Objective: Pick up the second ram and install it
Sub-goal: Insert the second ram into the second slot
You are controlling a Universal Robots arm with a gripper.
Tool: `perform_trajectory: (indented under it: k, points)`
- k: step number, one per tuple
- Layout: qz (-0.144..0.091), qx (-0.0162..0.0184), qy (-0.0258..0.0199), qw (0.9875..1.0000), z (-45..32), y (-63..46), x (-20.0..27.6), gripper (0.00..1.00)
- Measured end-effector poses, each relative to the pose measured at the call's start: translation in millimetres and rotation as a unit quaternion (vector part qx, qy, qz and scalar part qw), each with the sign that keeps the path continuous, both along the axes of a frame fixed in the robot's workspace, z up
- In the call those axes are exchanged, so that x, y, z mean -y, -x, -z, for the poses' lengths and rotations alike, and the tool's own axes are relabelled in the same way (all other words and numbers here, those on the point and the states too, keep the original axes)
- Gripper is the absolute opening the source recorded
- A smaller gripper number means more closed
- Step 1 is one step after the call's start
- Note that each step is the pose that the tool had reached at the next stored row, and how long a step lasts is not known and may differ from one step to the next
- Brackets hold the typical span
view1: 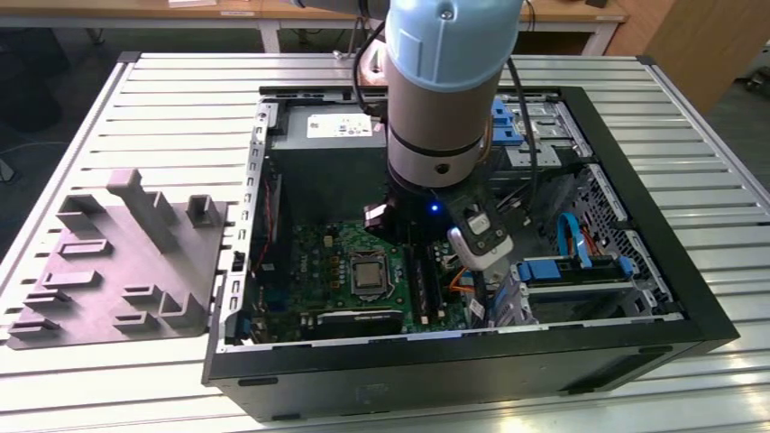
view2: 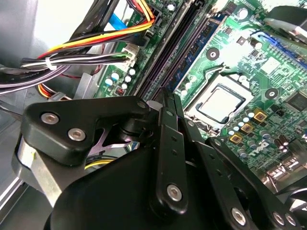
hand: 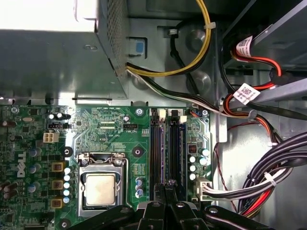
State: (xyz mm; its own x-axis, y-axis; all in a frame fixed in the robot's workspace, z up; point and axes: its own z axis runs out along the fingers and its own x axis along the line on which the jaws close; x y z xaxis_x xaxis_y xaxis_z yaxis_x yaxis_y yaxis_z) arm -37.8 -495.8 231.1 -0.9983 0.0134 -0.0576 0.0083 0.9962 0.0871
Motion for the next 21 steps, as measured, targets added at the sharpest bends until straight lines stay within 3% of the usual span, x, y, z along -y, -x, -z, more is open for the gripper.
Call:
perform_trajectory:
  k: [21]
  points:
    - [0.0,-0.0001,0.0001,1.0,4.8,0.0,0.1,0.11]
